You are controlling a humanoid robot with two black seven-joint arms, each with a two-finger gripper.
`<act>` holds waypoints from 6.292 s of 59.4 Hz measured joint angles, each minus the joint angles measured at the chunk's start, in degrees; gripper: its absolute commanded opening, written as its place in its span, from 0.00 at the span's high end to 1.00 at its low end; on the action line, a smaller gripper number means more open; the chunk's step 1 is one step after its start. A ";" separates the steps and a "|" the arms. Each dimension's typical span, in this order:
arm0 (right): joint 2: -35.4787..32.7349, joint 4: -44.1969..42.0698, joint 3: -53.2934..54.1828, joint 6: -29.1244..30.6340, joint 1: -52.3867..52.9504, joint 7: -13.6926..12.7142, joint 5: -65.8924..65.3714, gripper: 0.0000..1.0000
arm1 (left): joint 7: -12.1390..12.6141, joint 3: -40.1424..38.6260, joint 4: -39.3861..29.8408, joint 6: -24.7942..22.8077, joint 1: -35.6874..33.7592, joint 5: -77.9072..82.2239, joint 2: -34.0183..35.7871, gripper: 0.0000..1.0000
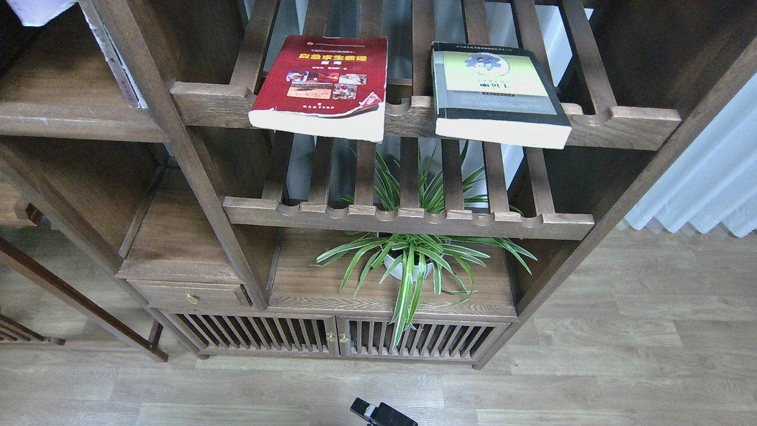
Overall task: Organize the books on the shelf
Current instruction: 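Carry the white booklet with the left gripper to the side bookshelf, then reach the right gripper up to the white-green book on the upper shelf, then tip the white-green book off the shelf and lower it with the right gripper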
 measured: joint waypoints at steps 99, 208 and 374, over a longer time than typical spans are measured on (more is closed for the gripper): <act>0.01 31.52 16.26 0.02 -1.41 11.40 -3.66 0.05 | -0.45 -14.84 -28.89 -0.02 65.39 -28.59 -6.43 0.02; 0.00 39.49 35.20 0.00 11.65 11.27 -6.23 0.04 | 0.08 -13.84 -27.45 -0.02 66.51 -28.55 -6.61 0.01; -7.90 33.29 20.57 0.00 -13.48 1.40 -5.70 0.98 | -0.62 18.87 -25.70 -0.02 69.67 -49.29 -9.09 0.01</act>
